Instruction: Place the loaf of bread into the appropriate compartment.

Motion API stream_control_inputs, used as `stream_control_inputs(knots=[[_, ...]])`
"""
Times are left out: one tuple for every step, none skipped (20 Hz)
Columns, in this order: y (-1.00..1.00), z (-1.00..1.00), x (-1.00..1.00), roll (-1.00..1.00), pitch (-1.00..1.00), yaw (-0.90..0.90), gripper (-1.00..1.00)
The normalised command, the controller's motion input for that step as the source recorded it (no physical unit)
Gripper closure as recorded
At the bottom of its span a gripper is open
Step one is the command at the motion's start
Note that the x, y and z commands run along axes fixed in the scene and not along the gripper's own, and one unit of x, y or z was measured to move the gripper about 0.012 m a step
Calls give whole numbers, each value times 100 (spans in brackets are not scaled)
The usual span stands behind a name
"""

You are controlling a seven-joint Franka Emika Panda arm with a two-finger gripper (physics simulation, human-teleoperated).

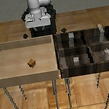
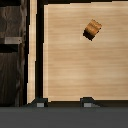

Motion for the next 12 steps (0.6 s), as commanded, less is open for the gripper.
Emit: stream_control_inputs(knots=[[0, 0, 0, 0, 0, 0, -100], [0, 0, 0, 0, 0, 0, -100], [0, 0, 0, 0, 0, 0, -100], [0, 0, 0, 0, 0, 0, -100], [0, 0, 0, 0, 0, 0, -100], [-100, 0, 0, 0, 0, 0, -100], [0, 0, 0, 0, 0, 0, -100], [-100, 0, 0, 0, 0, 0, -100], [-100, 0, 0, 0, 0, 0, -100], [-100, 0, 0, 0, 0, 0, -100], [-100, 0, 0, 0, 0, 0, -100], [-100, 0, 0, 0, 0, 0, -100]])
